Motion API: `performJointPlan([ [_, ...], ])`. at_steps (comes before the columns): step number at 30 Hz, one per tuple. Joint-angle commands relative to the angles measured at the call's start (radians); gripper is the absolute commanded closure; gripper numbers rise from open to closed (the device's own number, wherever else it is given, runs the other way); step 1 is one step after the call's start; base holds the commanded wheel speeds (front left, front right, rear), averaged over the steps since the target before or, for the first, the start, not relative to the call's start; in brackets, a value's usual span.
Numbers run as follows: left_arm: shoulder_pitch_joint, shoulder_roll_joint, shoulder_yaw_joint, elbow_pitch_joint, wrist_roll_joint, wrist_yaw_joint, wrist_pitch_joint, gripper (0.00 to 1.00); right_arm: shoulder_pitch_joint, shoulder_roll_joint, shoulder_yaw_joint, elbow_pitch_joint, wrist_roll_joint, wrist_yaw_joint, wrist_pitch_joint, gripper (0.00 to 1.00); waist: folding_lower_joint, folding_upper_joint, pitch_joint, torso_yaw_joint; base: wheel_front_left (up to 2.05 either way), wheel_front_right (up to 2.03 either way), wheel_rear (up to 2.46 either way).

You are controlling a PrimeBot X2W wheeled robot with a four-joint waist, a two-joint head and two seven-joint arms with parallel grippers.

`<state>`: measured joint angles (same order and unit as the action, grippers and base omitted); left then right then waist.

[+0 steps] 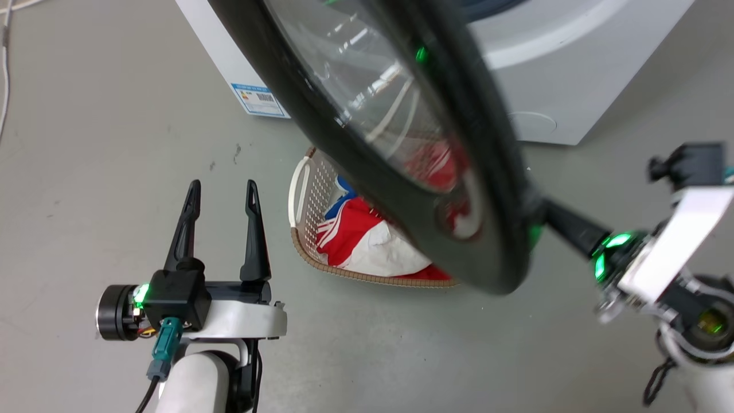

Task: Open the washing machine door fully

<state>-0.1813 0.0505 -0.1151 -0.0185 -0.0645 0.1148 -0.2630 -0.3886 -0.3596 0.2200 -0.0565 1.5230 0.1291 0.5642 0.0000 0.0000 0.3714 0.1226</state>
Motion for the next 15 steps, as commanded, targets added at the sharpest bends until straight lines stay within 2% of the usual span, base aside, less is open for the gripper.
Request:
performJointPlan([
  [1, 0.014, 0.0, 0.003, 0.002, 0.005, 0.001, -0.003, 0.0, 0.031, 0.015, 0.021, -0.018, 0.006, 0.003, 0.005, 1.0, 0.0, 0.0, -0.012, 0.002, 0.0, 0.0, 0.0],
  [9, 0.031, 0.0, 0.001, 0.008, 0.006, 0.003, -0.003, 0.0, 0.134, 0.072, 0.125, -0.062, 0.004, 0.003, 0.011, 1.0, 0.0, 0.0, -0.049, 0.015, 0.0, 0.0, 0.0],
  [15, 0.047, 0.0, 0.002, 0.015, 0.005, 0.006, -0.003, 0.0, 0.154, 0.112, 0.195, -0.056, 0.001, 0.003, 0.012, 1.0, 0.0, 0.0, -0.071, 0.026, 0.0, 0.0, 0.0],
])
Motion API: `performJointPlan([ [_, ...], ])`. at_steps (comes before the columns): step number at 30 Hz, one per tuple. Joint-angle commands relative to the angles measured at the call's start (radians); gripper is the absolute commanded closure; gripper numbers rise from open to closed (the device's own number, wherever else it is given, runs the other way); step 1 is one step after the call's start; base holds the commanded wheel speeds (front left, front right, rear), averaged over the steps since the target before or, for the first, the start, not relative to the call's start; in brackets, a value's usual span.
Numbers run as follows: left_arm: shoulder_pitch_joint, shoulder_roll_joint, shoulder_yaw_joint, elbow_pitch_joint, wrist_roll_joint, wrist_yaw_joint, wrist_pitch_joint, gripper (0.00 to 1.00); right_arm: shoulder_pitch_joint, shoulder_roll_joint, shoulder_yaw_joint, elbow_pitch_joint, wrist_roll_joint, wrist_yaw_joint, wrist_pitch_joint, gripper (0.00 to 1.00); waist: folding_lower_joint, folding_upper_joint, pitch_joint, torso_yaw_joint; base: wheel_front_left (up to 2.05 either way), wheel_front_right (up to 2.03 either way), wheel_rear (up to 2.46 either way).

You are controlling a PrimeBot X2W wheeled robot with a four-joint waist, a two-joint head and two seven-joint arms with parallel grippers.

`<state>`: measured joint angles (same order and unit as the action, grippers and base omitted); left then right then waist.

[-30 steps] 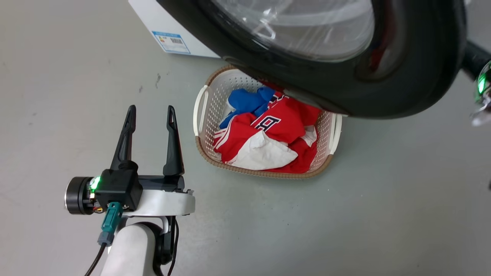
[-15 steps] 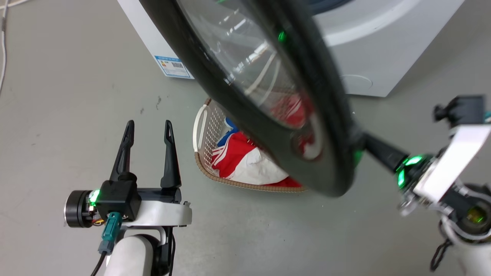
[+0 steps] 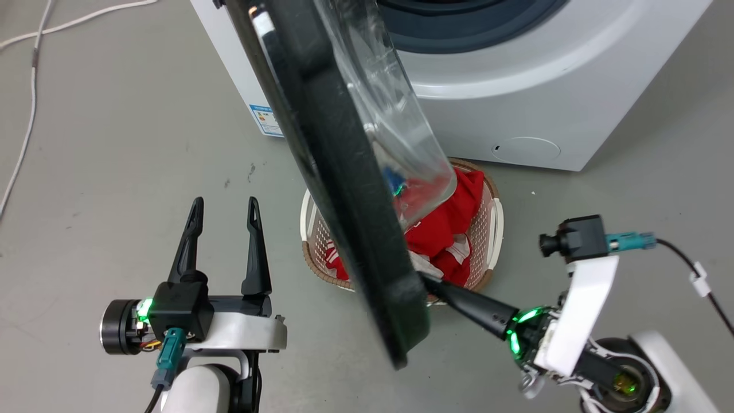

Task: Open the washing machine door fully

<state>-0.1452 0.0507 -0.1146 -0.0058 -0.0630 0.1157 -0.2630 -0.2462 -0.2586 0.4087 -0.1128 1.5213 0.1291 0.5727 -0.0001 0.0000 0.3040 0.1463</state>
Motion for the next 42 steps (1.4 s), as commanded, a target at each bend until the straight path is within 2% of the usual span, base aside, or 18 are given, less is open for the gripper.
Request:
performJointPlan([
  [1, 0.013, 0.0, 0.002, 0.004, 0.003, 0.005, -0.003, 0.0, 0.014, 0.017, 0.019, 0.004, 0.004, 0.003, 0.004, 1.0, 0.0001, 0.0, -0.007, 0.005, 0.0, 0.0, 0.0],
  [12, 0.044, 0.0, 0.015, 0.015, 0.0, 0.007, -0.003, 0.0, 0.054, 0.076, 0.103, 0.048, 0.017, 0.003, -0.012, 1.0, 0.0001, 0.0, -0.049, 0.012, 0.0, 0.0, 0.0],
  [20, 0.087, 0.0, 0.038, 0.033, 0.003, 0.0, -0.003, 0.0, 0.096, 0.081, 0.06, 0.044, 0.0, 0.003, -0.122, 1.0, 0.0001, 0.0, -0.119, -0.008, 0.0, 0.0, 0.0],
  [22, 0.101, 0.0, 0.045, 0.035, 0.005, -0.002, -0.003, 0.0, 0.11, 0.075, 0.038, 0.026, -0.008, 0.003, -0.161, 0.62, 0.0001, 0.0, -0.14, -0.016, 0.0, 0.0, 0.0],
  [24, 0.114, 0.0, 0.051, 0.037, 0.007, -0.005, -0.003, 0.0, 0.12, 0.068, 0.015, 0.005, -0.024, 0.003, -0.211, 0.0, 0.0001, 0.0, -0.16, -0.024, 0.0, 0.0, 0.0],
  [28, 0.141, 0.0, 0.062, 0.038, 0.011, -0.009, -0.003, 0.0, 0.147, 0.057, -0.045, -0.04, -0.057, 0.003, -0.333, 0.0, 0.0001, 0.0, -0.198, -0.038, 0.0, 0.0, 0.0],
  [33, 0.167, 0.0, 0.073, 0.036, 0.016, -0.015, -0.003, 0.0, 0.163, 0.031, -0.112, -0.063, -0.203, 0.003, -0.576, 0.0, 0.0001, 0.0, -0.231, -0.052, 0.0, 0.0, 0.0],
  [37, 0.187, 0.0, 0.084, 0.037, 0.02, -0.016, -0.003, 0.0, 0.176, -0.016, -0.138, -0.037, -0.43, 0.003, -0.793, 0.0, 0.0001, 0.0, -0.254, -0.063, 0.0, 0.0, 0.0],
  [40, 0.202, 0.0, 0.092, 0.033, 0.024, -0.017, -0.003, 0.0, 0.182, -0.008, -0.195, -0.009, -0.631, 0.003, -0.835, 0.0, 0.0001, 0.0, -0.267, -0.071, 0.0, 0.0, 0.0],
  [42, 0.21, 0.0, 0.096, 0.031, 0.023, -0.017, -0.003, 0.0, 0.189, 0.034, -0.281, -0.02, -0.792, 0.003, -0.838, 0.0, 0.0001, 0.0, -0.271, -0.077, 0.0, 0.0, 0.0],
])
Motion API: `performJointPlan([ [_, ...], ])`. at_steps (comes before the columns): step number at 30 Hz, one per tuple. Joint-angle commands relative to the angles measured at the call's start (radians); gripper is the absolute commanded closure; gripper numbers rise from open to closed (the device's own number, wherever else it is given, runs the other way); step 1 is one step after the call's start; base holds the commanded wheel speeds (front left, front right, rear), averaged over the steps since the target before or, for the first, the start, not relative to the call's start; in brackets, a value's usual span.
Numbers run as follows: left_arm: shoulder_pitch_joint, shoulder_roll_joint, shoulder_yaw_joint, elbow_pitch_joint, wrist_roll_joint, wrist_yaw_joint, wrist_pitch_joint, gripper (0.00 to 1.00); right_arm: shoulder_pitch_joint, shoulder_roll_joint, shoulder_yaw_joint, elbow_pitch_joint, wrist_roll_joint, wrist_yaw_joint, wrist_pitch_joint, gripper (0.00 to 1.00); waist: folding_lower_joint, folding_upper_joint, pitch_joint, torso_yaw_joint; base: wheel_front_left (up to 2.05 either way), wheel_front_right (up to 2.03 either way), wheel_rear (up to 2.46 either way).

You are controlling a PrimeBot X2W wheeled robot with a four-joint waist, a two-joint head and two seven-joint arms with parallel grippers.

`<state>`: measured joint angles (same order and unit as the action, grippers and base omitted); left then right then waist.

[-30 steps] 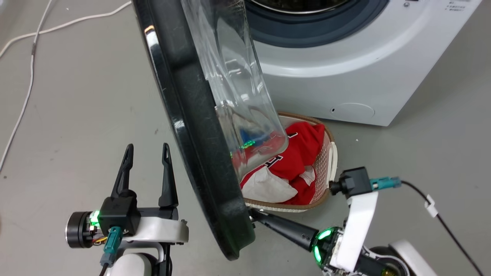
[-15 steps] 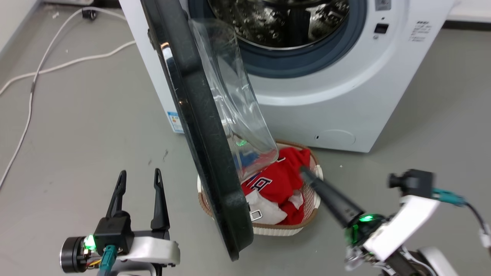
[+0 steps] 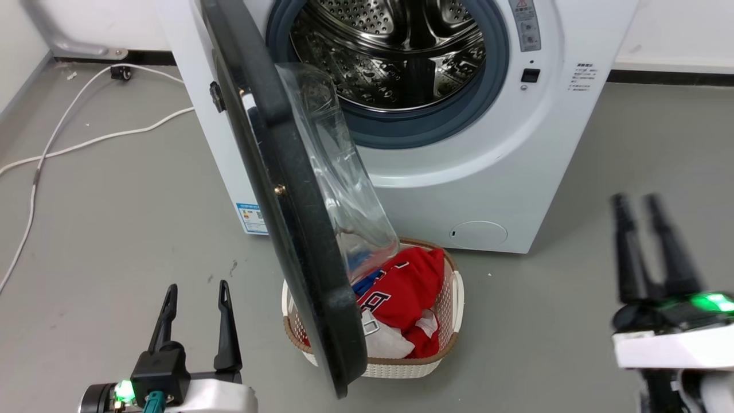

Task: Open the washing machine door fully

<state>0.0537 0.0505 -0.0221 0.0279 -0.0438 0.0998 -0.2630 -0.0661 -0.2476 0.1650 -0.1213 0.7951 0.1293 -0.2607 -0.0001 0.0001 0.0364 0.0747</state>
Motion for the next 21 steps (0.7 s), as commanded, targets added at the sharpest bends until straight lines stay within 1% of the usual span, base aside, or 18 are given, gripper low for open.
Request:
performJointPlan([
  [1, 0.013, 0.0, 0.005, -0.004, 0.004, -0.002, -0.003, 0.0, 0.015, 0.042, -0.073, -0.026, -0.155, 0.003, -0.004, 0.0, 0.0001, -0.0001, -0.005, -0.007, 0.0, 0.0, 0.0],
  [4, 0.018, 0.0, 0.007, -0.004, 0.003, -0.003, -0.003, 0.0, 0.041, 0.106, -0.148, -0.074, -0.39, 0.003, -0.004, 0.0, 0.0001, -0.0001, -0.008, -0.012, 0.0, 0.0, 0.0],
  [5, 0.023, 0.0, 0.008, -0.004, 0.003, -0.004, -0.003, 0.0, 0.059, 0.135, -0.179, -0.1, -0.507, 0.002, -0.004, 0.0, 0.0001, -0.0001, -0.012, -0.016, 0.0, 0.0, 0.0],
  [8, 0.025, 0.0, 0.008, -0.004, 0.003, -0.004, -0.003, 0.0, 0.09, 0.167, -0.208, -0.119, -0.634, 0.001, -0.004, 0.0, 0.0001, -0.0001, -0.016, -0.02, 0.0, 0.0, 0.0],
  [10, 0.027, 0.0, 0.009, -0.003, 0.002, -0.003, -0.003, 0.0, 0.111, 0.179, -0.225, -0.111, -0.689, 0.001, -0.004, 0.0, 0.0001, -0.0001, -0.019, -0.023, 0.0, 0.0, 0.0],
  [14, 0.03, 0.0, 0.007, -0.001, -0.002, -0.005, -0.003, 0.0, 0.153, 0.192, -0.238, -0.07, -0.746, 0.001, -0.004, 0.0, 0.0001, -0.0001, -0.024, -0.026, 0.0, 0.0, 0.0],
  [19, 0.03, 0.0, 0.003, 0.0, -0.002, -0.008, -0.003, 0.0, 0.197, 0.198, -0.235, -0.017, -0.762, 0.001, -0.004, 0.0, 0.0001, -0.0001, -0.027, -0.026, 0.0, 0.0, 0.0],
  [21, 0.03, 0.0, 0.002, 0.0, -0.002, -0.008, -0.003, 0.0, 0.212, 0.198, -0.231, 0.002, -0.739, 0.001, -0.005, 0.0, 0.0001, -0.0001, -0.028, -0.026, 0.0, 0.0, 0.0],
])
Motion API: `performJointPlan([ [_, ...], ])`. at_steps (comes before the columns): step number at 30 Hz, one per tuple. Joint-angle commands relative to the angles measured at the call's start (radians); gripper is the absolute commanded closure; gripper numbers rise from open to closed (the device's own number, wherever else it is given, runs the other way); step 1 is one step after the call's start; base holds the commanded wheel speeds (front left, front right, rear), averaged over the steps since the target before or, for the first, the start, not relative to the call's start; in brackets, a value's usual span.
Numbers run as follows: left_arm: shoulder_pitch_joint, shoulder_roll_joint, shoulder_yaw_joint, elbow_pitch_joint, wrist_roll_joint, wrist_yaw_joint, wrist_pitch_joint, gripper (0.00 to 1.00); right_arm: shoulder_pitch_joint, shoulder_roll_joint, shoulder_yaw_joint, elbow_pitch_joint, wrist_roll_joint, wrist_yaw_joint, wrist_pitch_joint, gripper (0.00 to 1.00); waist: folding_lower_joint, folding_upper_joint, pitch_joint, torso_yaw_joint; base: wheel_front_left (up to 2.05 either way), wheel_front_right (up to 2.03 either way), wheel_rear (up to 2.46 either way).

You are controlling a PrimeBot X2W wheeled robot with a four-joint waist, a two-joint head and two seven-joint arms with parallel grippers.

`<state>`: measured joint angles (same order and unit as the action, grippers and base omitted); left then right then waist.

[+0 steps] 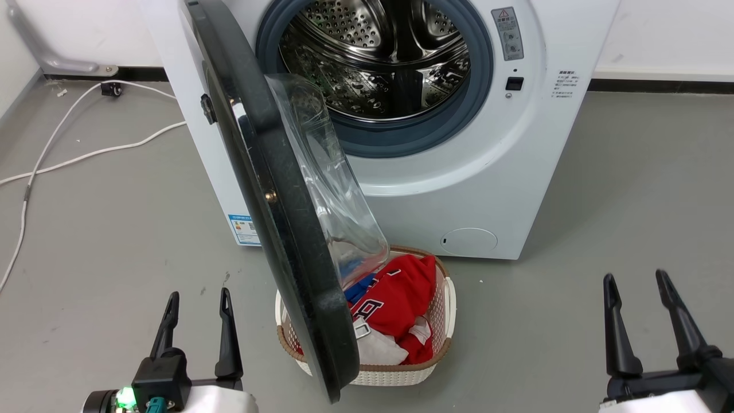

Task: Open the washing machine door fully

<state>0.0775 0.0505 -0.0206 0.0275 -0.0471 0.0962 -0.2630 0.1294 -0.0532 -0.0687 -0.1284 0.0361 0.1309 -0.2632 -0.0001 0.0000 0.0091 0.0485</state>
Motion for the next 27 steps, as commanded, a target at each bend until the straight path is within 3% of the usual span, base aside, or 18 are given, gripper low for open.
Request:
performJointPlan([
  [1, 0.006, 0.0, 0.001, 0.0, 0.002, -0.005, -0.003, 0.0, 0.016, 0.004, 0.002, 0.009, 0.02, 0.0, -0.002, 0.0, 0.0001, 0.0, -0.001, 0.0, 0.0, 0.0, 0.0],
  [9, 0.016, 0.0, 0.0, 0.005, 0.003, -0.005, -0.003, 0.0, 0.052, 0.004, -0.006, 0.052, 0.082, 0.0, -0.002, 0.0, 0.0001, 0.0, -0.01, 0.001, 0.0, 0.0, 0.0],
  [24, 0.034, 0.0, 0.005, 0.035, -0.014, 0.0, -0.003, 0.0, 0.077, 0.004, 0.019, 0.1, 0.097, 0.0, -0.002, 0.0, 0.0001, 0.0, -0.034, -0.005, 0.0, 0.0, 0.0],
  [25, 0.033, 0.0, 0.008, 0.036, -0.014, 0.006, -0.003, 0.6, 0.077, 0.004, 0.019, 0.101, 0.097, 0.0, -0.002, 0.0, 0.0001, 0.0, -0.035, -0.005, 0.0, 0.0, 0.0],
  [26, 0.031, 0.0, 0.008, 0.036, -0.013, 0.009, -0.003, 1.0, 0.076, 0.004, 0.02, 0.101, 0.097, 0.0, -0.002, 0.0, 0.0001, 0.0, -0.035, -0.005, 0.0, 0.0, 0.0],
  [27, 0.032, 0.0, 0.007, 0.039, -0.014, 0.007, -0.003, 1.0, 0.076, 0.004, 0.02, 0.101, 0.096, 0.0, -0.002, 0.0, 0.0001, 0.0, -0.036, -0.006, 0.0, 0.0, 0.0],
])
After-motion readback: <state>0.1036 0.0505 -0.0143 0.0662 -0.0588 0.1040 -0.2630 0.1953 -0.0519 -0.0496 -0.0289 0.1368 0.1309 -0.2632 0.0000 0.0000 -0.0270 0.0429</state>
